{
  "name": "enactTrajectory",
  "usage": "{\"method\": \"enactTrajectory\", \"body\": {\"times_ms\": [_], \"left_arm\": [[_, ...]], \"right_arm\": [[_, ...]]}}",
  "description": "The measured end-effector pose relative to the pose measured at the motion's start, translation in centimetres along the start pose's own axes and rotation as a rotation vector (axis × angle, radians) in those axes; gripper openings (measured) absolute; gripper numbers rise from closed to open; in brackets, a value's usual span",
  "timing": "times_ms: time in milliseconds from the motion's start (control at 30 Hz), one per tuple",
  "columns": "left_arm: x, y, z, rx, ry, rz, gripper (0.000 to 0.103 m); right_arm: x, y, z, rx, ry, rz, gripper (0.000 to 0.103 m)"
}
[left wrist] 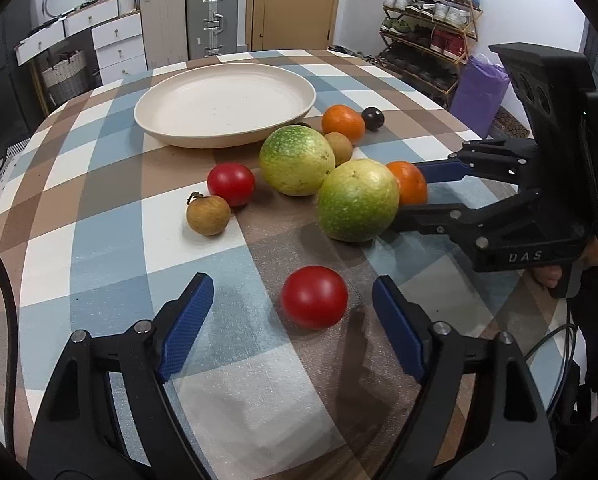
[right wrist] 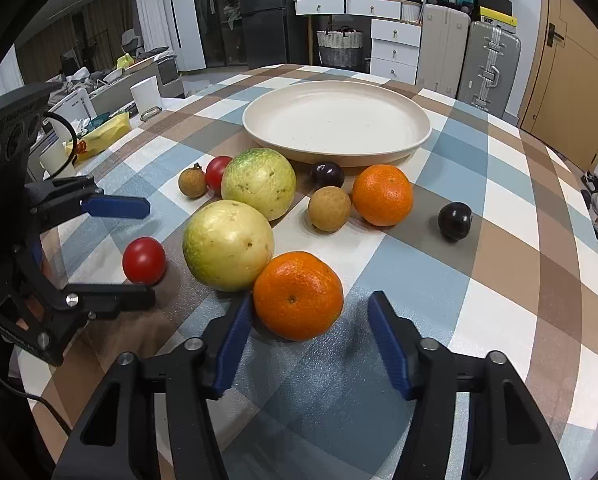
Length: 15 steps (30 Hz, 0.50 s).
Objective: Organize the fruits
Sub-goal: 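Grasp the red tomato with the left gripper while the right gripper grasps a mandarin orange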
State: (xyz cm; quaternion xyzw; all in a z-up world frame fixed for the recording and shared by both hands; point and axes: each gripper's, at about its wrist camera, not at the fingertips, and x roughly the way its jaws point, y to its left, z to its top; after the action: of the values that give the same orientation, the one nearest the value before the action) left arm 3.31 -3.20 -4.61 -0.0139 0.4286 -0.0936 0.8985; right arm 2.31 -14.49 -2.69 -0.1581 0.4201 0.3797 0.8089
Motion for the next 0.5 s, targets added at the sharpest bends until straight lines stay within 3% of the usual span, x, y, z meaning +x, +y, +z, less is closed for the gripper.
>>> {"method": "enactTrajectory", "body": {"times_ms": [167,267,300,400,500], "left_arm": [[-0.1,-0.1,-0.3,-0.001,0.011,-0.056,0.065],[-0.1,-0.6,-0.4,0.017,0.018,-0.061,0.059],[-0.1,-0.7,-0.4,0.024,0.018,-0.065,0.052],[-0.2,-1.0,-0.6,0.037,0.02,-0.091,0.049],[-0.3,-0.9,-0.6,0.032,0.018,-0.099,0.037]], "right_arm": [[-0.3,0.2,-0.2,0.0,-0.015,0.019,0.044],[-0.5,0.3,-0.3,-0.002,-0.02,0.014,0.043],[-0.6,0.4,-0.4,0.001,-0.023,0.013,0.043],[-0.9,0.3,-0.5,0.005,-0.024,0.005,0.043],[-1.3,0.1,-0.6,0.015,-0.037,-0.001,0.043]]}}
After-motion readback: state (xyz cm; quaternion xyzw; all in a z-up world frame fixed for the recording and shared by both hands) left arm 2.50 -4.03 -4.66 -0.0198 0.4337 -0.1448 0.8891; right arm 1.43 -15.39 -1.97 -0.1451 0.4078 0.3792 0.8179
